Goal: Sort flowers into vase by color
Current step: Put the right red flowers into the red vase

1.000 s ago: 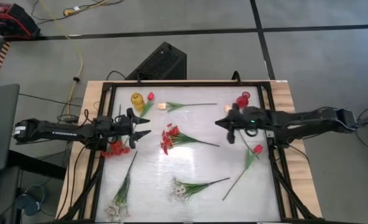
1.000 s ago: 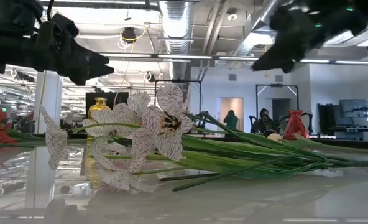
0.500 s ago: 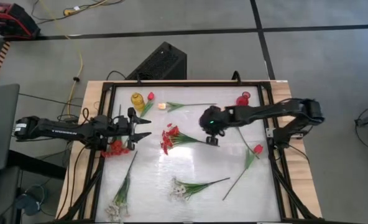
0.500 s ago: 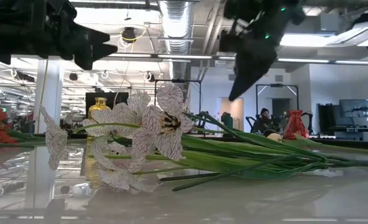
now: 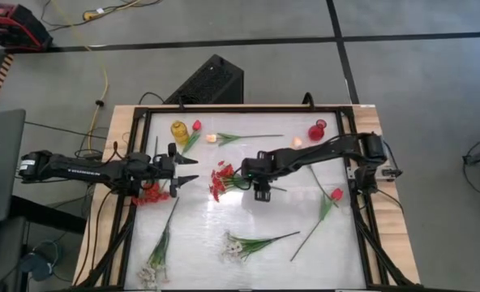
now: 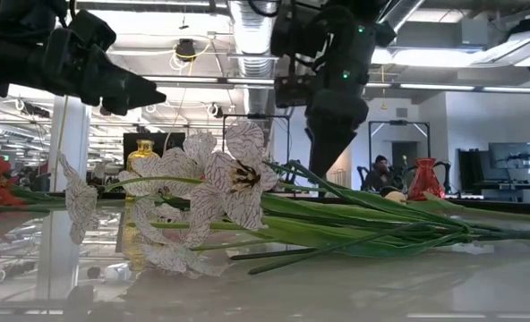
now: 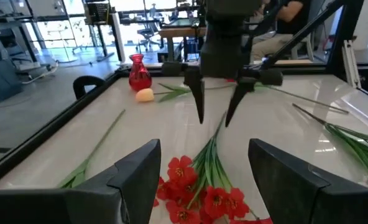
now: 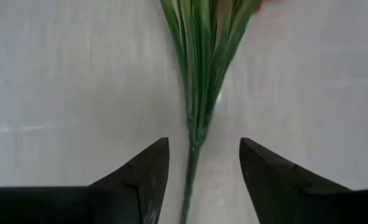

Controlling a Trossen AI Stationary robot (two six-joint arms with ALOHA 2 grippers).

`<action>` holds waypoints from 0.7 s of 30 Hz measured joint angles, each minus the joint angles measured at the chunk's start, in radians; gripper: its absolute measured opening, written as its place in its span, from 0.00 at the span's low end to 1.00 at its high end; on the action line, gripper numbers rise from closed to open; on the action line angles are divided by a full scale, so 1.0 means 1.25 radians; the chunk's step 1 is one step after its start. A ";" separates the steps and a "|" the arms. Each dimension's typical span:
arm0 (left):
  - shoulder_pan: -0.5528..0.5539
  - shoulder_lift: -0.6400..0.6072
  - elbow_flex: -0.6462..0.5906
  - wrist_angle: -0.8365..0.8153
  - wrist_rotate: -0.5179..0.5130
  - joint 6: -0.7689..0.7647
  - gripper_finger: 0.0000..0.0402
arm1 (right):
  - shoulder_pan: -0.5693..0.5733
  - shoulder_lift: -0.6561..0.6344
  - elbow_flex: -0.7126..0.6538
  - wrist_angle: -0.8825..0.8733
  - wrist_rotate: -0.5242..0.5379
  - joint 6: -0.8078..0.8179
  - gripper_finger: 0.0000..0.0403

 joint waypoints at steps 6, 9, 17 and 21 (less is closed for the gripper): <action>0.000 0.000 0.000 -0.009 0.000 0.000 0.58 | 0.003 0.033 0.001 0.010 -0.016 0.035 0.56; 0.000 0.000 0.000 -0.008 0.000 -0.001 0.58 | 0.003 0.056 0.001 0.015 -0.018 0.041 0.56; 0.000 0.000 0.000 -0.008 -0.001 -0.006 0.58 | 0.007 0.084 0.001 0.031 -0.018 0.045 0.54; 0.000 0.000 0.000 -0.008 -0.001 -0.008 0.58 | 0.007 0.082 0.001 0.029 -0.018 0.060 0.46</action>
